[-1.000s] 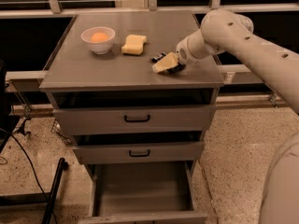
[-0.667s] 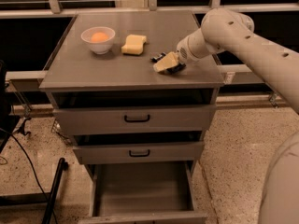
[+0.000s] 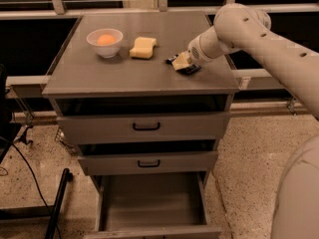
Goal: Place rxbar blueberry into bottom drawer
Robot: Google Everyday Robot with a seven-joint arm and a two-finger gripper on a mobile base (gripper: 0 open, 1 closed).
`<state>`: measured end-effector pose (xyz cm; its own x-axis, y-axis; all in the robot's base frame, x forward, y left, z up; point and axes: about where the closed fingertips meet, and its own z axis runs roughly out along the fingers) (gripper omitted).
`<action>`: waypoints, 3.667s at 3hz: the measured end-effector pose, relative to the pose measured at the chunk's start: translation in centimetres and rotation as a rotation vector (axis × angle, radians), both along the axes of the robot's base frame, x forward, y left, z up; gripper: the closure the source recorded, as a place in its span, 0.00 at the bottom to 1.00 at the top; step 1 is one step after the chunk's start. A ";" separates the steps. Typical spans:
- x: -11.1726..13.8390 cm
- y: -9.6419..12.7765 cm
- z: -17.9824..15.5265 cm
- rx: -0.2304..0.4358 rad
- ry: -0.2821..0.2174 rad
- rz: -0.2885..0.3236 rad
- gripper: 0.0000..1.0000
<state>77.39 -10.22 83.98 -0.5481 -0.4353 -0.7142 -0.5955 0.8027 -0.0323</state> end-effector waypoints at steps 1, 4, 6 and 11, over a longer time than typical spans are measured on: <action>0.4 -0.1 0.1 0.026 0.039 -0.026 1.00; 0.4 -1.5 7.5 0.300 0.051 0.024 1.00; -4.0 -2.8 13.0 0.517 -0.020 0.320 1.00; -17.0 -2.8 12.0 0.341 -0.182 0.629 1.00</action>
Offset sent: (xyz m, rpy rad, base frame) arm 0.0158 -0.0168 0.0327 0.1155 0.1150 -0.1158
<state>60.43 -13.06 95.93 -0.1282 -0.3657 -0.9219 -0.9555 0.2946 0.0161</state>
